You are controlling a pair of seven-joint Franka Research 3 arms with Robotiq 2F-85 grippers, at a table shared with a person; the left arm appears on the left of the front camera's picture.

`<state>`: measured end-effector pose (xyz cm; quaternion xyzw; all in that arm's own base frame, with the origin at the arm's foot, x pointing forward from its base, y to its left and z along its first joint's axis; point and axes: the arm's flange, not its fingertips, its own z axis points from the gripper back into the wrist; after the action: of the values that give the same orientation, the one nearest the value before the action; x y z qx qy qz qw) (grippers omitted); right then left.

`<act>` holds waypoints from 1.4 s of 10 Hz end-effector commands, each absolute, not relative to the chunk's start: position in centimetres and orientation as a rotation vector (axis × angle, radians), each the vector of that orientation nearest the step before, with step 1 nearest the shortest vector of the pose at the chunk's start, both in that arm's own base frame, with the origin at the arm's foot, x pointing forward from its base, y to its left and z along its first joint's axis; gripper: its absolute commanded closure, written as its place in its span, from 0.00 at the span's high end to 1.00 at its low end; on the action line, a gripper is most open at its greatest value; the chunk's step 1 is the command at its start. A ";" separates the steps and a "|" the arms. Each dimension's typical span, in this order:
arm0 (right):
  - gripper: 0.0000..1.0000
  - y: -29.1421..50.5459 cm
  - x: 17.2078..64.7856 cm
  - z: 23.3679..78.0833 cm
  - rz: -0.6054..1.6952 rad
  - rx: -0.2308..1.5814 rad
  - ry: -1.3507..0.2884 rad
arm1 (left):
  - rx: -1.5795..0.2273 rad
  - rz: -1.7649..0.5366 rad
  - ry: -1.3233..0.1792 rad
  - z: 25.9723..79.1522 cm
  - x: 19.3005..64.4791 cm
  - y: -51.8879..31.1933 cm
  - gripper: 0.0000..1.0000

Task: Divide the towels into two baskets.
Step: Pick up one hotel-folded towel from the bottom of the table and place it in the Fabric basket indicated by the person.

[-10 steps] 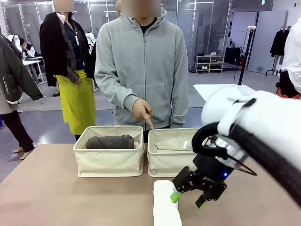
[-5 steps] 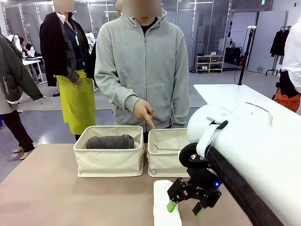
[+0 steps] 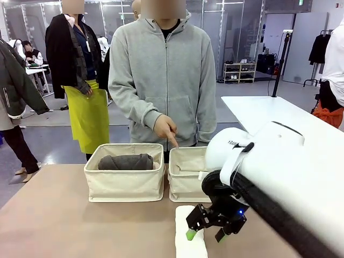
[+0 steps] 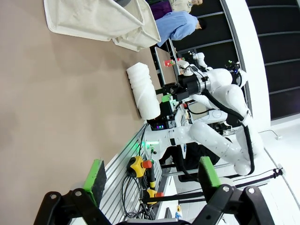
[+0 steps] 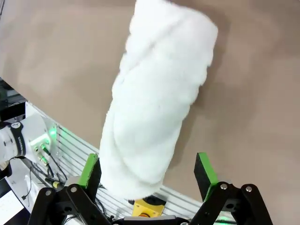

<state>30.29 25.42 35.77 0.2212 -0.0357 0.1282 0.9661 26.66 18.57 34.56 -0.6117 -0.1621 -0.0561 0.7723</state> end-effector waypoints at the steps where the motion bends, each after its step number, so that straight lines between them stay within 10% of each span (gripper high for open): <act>1: 1.00 26.9 32.5 35.7 0.242 0.444 -0.131 | -1.336 -0.121 -0.343 34.8 26.2 18.6 1.00; 14: 1.00 31.3 32.2 32.2 0.265 0.239 -0.137 | -1.336 -0.121 -0.343 34.8 26.2 18.6 1.00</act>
<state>32.00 30.14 32.89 0.1231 -0.0655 0.1528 0.9784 26.68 18.54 34.55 -0.6118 -0.1616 -0.0564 0.7723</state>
